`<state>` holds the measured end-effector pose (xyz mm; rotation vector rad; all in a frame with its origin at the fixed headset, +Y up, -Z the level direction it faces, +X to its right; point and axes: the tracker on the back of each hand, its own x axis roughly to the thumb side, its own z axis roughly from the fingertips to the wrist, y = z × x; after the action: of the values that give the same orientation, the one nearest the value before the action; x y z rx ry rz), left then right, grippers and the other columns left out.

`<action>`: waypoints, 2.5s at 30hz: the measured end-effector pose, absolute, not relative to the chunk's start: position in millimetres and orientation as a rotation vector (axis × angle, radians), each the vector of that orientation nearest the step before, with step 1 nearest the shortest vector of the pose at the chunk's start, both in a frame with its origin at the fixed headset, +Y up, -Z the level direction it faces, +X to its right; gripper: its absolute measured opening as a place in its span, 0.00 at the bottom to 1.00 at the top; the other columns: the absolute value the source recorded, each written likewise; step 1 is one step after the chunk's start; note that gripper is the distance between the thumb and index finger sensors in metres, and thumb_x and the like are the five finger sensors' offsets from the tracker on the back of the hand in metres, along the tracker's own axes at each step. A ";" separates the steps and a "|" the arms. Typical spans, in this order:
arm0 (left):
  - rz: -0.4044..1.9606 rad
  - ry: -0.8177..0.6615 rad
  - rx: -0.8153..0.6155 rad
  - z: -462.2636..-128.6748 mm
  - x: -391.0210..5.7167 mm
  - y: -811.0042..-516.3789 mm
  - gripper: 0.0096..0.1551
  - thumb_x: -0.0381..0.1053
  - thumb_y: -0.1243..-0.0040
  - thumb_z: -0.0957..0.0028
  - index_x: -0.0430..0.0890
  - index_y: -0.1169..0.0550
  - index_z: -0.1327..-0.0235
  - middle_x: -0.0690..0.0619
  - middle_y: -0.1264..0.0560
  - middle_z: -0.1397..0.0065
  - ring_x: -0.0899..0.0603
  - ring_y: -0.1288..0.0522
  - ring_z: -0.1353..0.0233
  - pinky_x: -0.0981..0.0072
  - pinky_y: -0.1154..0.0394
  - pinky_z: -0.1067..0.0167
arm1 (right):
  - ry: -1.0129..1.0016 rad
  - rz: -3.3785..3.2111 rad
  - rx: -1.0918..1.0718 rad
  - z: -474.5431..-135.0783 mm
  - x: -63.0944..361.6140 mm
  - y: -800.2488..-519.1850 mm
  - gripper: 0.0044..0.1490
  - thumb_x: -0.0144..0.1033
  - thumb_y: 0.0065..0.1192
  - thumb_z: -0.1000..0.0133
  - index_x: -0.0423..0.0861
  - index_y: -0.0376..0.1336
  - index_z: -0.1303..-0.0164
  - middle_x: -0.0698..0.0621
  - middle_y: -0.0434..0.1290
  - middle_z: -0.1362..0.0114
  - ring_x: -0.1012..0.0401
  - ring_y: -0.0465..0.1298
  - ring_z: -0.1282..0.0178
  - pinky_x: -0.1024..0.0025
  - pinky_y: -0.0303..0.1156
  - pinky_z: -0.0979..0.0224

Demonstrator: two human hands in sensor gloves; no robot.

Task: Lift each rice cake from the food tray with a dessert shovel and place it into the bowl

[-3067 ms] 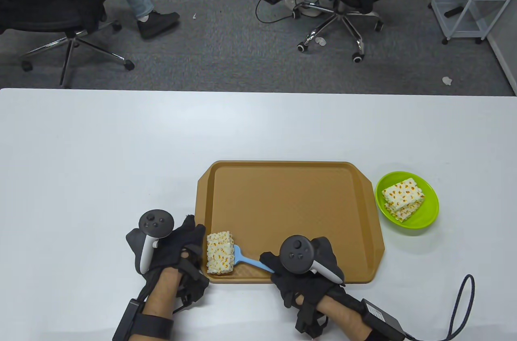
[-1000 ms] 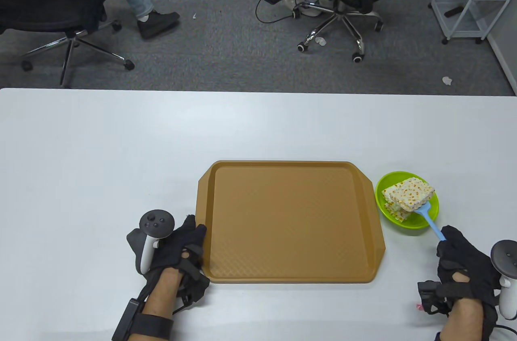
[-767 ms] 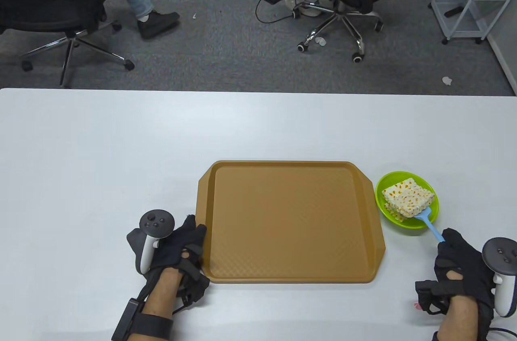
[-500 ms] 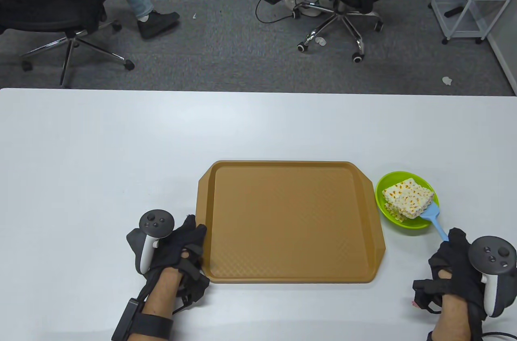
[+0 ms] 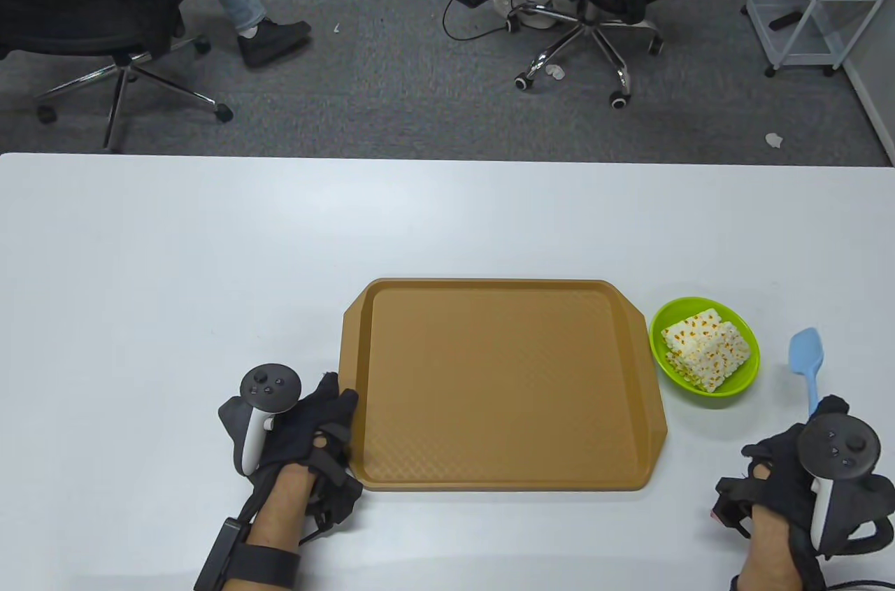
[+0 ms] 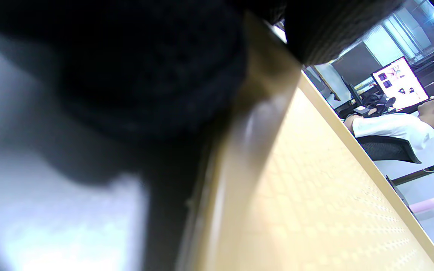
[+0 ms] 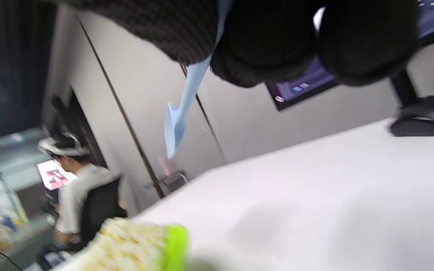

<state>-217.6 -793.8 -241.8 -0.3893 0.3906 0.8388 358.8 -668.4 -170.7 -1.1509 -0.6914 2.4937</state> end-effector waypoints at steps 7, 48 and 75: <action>0.842 0.389 -0.391 -241.8 -217.8 -793.9 0.35 0.61 0.40 0.49 0.49 0.32 0.30 0.50 0.15 0.62 0.46 0.13 0.76 0.61 0.17 0.85 | -0.406 2.424 -0.360 -186.0 291.3 -684.8 0.35 0.33 0.58 0.54 0.53 0.62 0.32 0.46 0.73 0.38 0.57 0.80 0.59 0.51 0.81 0.48; 0.505 0.435 -0.105 -227.9 -223.1 -745.2 0.45 0.70 0.42 0.54 0.46 0.33 0.29 0.41 0.17 0.41 0.36 0.13 0.50 0.46 0.16 0.59 | -0.234 2.960 0.042 -198.8 221.8 -721.9 0.49 0.61 0.54 0.57 0.57 0.48 0.25 0.43 0.55 0.18 0.41 0.60 0.21 0.37 0.59 0.25; 0.254 0.269 -0.196 -232.8 -198.6 -755.2 0.61 0.84 0.48 0.63 0.57 0.49 0.21 0.44 0.55 0.11 0.26 0.62 0.17 0.20 0.60 0.31 | 0.340 2.978 0.085 -211.2 223.3 -759.5 0.55 0.70 0.45 0.61 0.65 0.35 0.25 0.50 0.27 0.17 0.40 0.31 0.17 0.32 0.33 0.27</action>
<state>-198.6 -755.2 -232.8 -0.1959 0.2693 0.2536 223.3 -759.5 -211.2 0.0852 0.3398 2.9782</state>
